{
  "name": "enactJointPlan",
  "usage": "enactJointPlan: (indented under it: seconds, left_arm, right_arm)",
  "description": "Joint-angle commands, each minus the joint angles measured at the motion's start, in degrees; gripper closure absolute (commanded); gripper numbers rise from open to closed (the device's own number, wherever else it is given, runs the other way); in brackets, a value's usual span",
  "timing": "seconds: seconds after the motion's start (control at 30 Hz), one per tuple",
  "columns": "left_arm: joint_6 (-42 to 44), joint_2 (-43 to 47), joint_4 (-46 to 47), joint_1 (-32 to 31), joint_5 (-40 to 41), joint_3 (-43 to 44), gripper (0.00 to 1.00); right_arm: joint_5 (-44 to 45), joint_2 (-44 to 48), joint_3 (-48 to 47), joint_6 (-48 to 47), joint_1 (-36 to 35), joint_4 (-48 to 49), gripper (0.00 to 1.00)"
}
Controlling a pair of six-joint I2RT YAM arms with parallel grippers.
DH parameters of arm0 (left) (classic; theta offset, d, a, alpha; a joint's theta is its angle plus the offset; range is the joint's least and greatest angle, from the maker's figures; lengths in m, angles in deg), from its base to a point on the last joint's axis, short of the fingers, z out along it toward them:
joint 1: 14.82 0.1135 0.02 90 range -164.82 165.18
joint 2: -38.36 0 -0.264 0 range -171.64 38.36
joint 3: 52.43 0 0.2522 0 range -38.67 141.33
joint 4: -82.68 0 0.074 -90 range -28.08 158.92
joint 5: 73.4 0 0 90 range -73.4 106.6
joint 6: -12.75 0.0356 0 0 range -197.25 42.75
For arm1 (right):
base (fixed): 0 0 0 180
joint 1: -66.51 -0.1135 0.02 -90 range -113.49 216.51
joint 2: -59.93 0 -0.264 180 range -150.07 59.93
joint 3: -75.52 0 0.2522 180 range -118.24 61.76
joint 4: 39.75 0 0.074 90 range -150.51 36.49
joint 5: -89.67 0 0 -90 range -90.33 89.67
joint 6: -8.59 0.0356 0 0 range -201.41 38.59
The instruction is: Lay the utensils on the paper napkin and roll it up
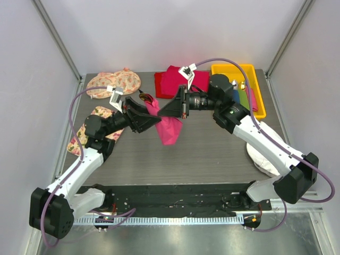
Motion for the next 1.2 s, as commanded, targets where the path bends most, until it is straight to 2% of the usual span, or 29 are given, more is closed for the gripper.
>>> enactJointPlan:
  seconds: [0.0,0.13,0.23,0.27,0.37,0.53,0.6,0.67,0.7,0.83,0.93,1.03,1.1,1.17]
  left_arm:
    - [-0.3,-0.1,3.3,-0.3,-0.3,2.0,0.55]
    - [-1.7,-0.4,4.0,-0.2,-0.8,2.5,0.66]
    - [-2.4,-0.5,4.4,-0.2,-1.7,3.0,0.81]
    - [-2.7,-0.5,4.4,-0.2,-1.8,3.0,0.89]
    - [-3.6,-0.6,4.2,-0.2,-1.9,3.1,1.0]
    - [-4.2,-0.6,2.7,-0.2,-1.5,3.5,1.0]
    - [-4.2,-0.7,2.7,-0.2,-1.6,3.7,1.0]
    - [-4.1,-0.7,2.2,0.0,-1.3,4.1,1.0]
    - [-4.2,-0.7,2.0,0.0,-1.3,4.2,1.0]
    - [-4.4,-1.0,1.2,0.3,-0.6,5.1,1.0]
    - [-4.7,-1.4,0.5,0.6,-0.4,5.8,1.0]
    - [-4.8,-1.9,0.5,0.7,-0.5,6.5,1.0]
    - [-5.0,-2.0,0.3,0.7,-0.6,6.9,1.0]
    - [-5.2,-2.0,0.0,0.7,-0.5,7.0,1.0]
  right_arm:
    - [-0.7,3.2,-0.1,1.4,-0.3,5.3,0.99]
    - [0.0,3.6,0.4,1.0,-0.2,4.8,0.99]
    - [0.6,3.7,0.5,0.6,-0.2,4.7,0.99]
    - [0.8,3.7,0.5,0.5,-0.2,4.5,0.99]
    - [1.5,3.8,0.4,-0.7,0.1,3.4,0.99]
    - [2.5,4.3,0.1,-2.4,0.6,2.2,0.99]
    - [2.5,4.7,-0.1,-3.0,1.7,1.1,0.75]
    - [2.2,5.0,-0.3,-3.4,2.7,-0.1,0.59]
    - [2.0,5.2,-0.5,-3.8,3.7,-0.9,0.45]
    - [2.8,8.0,0.1,-8.3,5.3,-7.2,0.22]
    - [3.2,9.8,1.8,-13.2,5.3,-12.9,0.18]
    - [4.8,12.6,4.2,-18.0,5.5,-18.3,0.18]
    - [5.3,13.9,5.2,-20.2,5.8,-19.6,0.2]
    - [6.0,14.6,6.1,-21.0,6.0,-20.8,0.28]
